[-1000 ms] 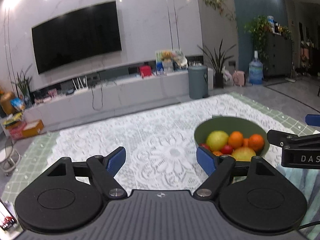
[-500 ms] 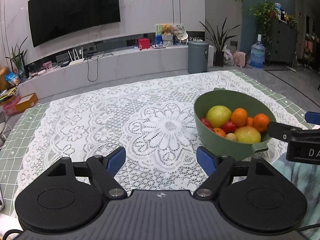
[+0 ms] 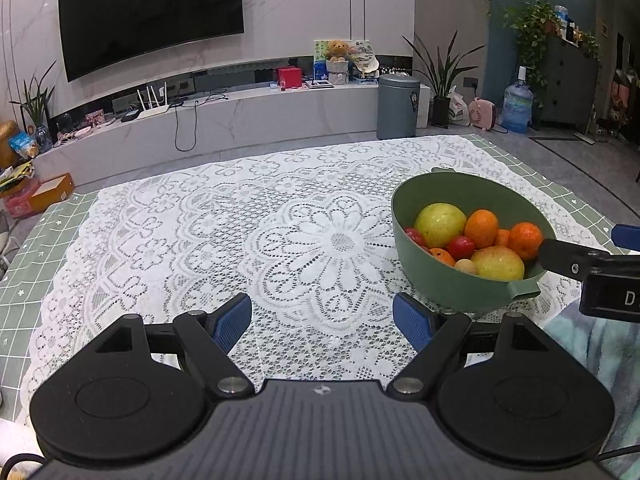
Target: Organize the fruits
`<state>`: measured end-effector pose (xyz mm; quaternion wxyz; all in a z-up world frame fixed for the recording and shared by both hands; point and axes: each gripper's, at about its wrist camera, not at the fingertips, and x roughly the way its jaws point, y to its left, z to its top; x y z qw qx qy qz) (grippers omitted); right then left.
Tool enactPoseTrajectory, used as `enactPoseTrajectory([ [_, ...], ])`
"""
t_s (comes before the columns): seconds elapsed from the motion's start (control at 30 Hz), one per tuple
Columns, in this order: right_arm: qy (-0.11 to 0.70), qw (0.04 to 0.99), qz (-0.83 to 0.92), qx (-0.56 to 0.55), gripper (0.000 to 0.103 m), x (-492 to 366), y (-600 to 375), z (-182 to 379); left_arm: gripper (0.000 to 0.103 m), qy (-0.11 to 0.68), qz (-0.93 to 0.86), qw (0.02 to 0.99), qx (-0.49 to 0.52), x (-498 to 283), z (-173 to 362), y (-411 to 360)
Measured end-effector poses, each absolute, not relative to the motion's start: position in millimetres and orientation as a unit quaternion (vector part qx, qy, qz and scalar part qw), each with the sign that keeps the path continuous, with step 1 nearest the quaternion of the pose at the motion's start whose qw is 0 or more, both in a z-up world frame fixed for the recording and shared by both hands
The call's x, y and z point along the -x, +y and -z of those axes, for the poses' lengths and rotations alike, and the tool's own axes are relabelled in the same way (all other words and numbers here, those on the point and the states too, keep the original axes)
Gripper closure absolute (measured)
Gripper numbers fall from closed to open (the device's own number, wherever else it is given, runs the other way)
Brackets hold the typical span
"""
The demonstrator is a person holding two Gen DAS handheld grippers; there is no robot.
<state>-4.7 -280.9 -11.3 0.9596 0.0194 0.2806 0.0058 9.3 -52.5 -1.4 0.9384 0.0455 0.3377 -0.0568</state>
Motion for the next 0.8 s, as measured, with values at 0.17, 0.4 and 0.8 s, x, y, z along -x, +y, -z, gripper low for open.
enactPoseTrajectory([
  [0.17,0.281,0.96,-0.006,-0.02,0.004,4.8,-280.9,11.1,0.009,0.338,0.055,0.939,-0.042,-8.8,-0.5,-51.0],
  [0.4,0.281,0.959,-0.007,-0.021,0.004,4.3,-280.7,12.4,0.009,0.338,0.055,0.939,-0.042,-8.4,-1.3,-50.9],
  [0.8,0.283,0.959,-0.007,-0.022,0.004,3.9,-280.6,14.1,0.009,0.338,0.054,0.939,-0.042,-8.2,-2.2,-50.8],
])
